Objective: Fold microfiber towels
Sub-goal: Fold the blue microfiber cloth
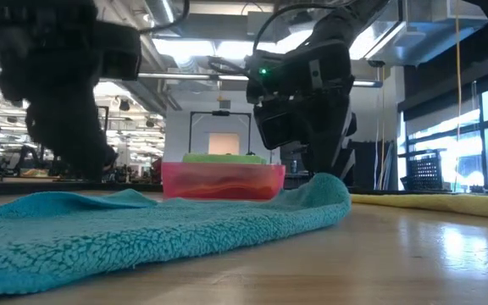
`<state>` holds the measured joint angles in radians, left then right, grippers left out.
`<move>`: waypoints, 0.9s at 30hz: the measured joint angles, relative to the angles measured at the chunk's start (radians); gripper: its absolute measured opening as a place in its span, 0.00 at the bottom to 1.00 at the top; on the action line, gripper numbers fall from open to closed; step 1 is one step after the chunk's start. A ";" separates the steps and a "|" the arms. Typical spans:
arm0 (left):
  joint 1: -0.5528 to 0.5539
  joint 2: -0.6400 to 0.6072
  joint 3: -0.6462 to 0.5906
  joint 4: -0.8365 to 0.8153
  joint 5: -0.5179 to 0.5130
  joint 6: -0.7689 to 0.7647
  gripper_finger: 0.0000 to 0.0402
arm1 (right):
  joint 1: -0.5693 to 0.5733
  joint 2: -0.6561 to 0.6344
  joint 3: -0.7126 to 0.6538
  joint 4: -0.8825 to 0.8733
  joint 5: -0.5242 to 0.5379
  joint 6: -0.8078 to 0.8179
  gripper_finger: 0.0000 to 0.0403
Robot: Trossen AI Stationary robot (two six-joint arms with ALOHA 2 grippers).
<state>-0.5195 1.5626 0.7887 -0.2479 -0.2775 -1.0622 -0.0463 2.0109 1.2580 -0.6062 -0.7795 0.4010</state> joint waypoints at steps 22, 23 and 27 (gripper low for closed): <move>0.004 -0.039 0.000 -0.471 -0.027 -0.249 0.53 | 0.077 0.000 -0.120 -0.109 -0.041 -0.092 0.35; 0.004 -0.041 0.000 -0.506 -0.030 -0.272 0.53 | 0.085 0.000 -0.129 -0.112 -0.050 -0.092 0.35; 0.004 -0.044 0.000 -0.661 -0.015 -0.406 0.53 | 0.109 -0.003 -0.146 -0.121 -0.060 -0.092 0.35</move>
<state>-0.5156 1.5188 0.7883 -0.9089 -0.2925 -1.4684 0.0628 2.0083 1.1116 -0.7270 -0.8398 0.3086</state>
